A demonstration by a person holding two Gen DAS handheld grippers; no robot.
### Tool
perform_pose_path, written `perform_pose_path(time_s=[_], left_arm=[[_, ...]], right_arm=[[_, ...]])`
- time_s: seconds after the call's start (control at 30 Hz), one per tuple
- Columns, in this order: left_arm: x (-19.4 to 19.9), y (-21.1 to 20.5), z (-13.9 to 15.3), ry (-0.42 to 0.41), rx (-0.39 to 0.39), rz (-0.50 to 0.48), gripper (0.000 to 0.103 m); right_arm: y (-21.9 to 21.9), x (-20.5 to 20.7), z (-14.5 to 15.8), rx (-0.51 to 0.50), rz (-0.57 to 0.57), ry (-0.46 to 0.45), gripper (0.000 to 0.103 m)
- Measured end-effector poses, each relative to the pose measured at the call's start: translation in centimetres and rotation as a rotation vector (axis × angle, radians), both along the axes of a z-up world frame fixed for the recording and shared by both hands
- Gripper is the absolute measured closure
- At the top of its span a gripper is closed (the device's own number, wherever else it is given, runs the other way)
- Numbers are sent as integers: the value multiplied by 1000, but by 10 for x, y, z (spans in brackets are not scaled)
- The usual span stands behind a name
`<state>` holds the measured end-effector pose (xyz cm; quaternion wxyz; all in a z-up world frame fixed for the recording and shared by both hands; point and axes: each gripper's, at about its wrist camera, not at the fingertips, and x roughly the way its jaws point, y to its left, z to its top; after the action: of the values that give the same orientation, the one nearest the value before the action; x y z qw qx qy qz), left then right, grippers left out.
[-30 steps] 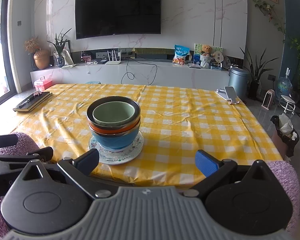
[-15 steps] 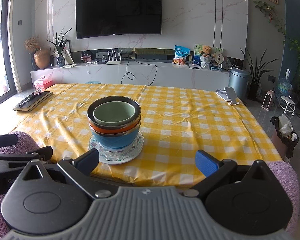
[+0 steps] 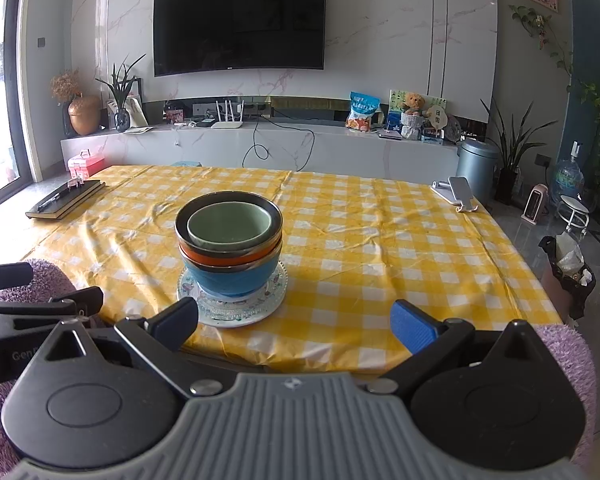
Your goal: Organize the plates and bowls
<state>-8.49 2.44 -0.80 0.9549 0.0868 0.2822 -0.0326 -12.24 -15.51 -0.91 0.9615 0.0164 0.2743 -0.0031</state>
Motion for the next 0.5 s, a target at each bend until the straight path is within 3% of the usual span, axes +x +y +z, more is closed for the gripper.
perform_pose_path(time_s=[0.5], left_arm=[[0,0,1,-3,-1,3,11]], right_arm=[[-1,-1,0,-5,2,6,3]])
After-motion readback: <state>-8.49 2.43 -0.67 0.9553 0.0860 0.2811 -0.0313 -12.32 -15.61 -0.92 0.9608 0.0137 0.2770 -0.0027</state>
